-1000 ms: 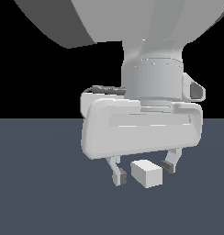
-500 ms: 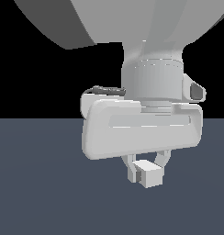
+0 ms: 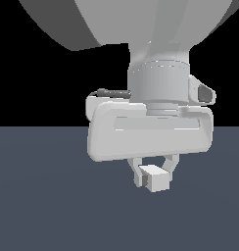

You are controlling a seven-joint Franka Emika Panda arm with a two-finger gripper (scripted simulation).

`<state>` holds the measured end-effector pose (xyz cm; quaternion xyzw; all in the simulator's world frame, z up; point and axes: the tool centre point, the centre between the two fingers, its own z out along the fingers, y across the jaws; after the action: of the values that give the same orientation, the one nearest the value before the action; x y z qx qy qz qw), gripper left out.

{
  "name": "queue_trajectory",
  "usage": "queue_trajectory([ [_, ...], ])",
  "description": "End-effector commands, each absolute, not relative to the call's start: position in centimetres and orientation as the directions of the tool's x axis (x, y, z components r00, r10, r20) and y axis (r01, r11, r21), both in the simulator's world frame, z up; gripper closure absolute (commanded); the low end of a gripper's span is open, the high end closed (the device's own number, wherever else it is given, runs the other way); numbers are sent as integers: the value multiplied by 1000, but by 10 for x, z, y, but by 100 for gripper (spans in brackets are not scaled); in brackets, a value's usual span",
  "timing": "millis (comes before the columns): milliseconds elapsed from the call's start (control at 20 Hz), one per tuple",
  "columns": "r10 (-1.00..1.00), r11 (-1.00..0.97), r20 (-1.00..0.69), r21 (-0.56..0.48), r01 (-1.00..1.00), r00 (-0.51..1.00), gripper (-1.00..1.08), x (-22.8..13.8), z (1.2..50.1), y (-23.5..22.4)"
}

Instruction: Plug the charger into the wall socket.

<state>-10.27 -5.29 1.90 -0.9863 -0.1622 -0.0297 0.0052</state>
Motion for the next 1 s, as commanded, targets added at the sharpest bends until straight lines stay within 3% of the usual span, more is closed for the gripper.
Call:
queue_trajectory([
  [0,293,-956,61,-1,293,954,108,-96,24,-51],
  [950,-85,-996,61,-1,-85,994,108,-17,90,-56],
])
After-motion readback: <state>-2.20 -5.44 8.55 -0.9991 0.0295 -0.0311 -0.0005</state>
